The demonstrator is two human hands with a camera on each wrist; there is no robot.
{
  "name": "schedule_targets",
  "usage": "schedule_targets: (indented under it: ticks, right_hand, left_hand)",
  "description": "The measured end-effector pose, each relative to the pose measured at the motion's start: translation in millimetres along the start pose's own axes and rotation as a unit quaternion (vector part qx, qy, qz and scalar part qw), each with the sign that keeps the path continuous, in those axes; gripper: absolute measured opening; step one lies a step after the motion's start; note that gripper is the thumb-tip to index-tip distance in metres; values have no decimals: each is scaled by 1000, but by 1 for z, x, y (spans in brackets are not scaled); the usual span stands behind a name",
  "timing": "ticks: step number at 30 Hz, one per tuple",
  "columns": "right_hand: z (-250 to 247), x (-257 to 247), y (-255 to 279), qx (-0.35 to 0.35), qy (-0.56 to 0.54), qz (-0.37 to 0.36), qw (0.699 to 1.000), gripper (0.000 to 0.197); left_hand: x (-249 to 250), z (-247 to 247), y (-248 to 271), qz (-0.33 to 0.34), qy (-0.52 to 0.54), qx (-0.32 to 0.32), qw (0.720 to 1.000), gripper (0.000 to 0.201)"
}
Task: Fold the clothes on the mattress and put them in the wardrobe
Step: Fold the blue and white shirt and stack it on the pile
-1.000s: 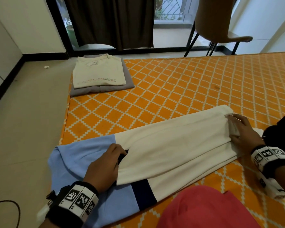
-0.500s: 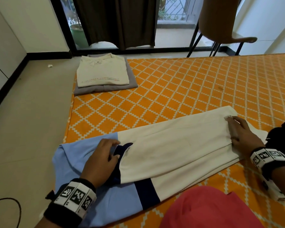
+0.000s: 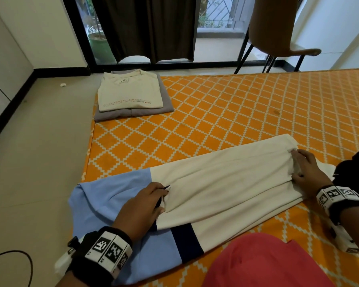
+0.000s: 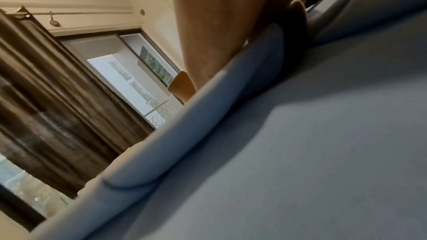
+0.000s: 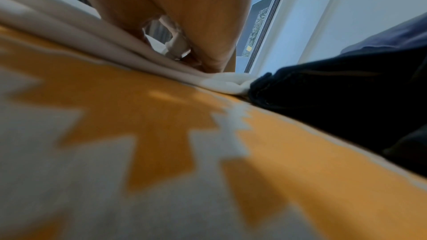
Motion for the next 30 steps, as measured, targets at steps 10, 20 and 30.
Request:
schedule_targets:
  ticks: [10, 20, 30]
  right_hand:
    - [-2, -10, 7, -15, 11, -32, 999, 68]
    - [25, -183, 87, 123, 192, -289, 930, 54]
    - [124, -217, 79, -134, 285, -387, 867, 78]
  left_hand:
    - [-41, -36, 20, -91, 227, 185, 952, 20]
    - [49, -16, 7, -24, -47, 152, 987, 46]
    - [53, 70, -37, -140, -119, 53, 982, 79]
Point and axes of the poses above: each hand's wrist, its own y-axis away from the middle knuckle, its own z-axis out of the palm, x = y × z, the point moved 9 cm from there along -y, towards the middle knuckle, and after that the axes turned 13 degrees about -x, right-handed, at the moved point
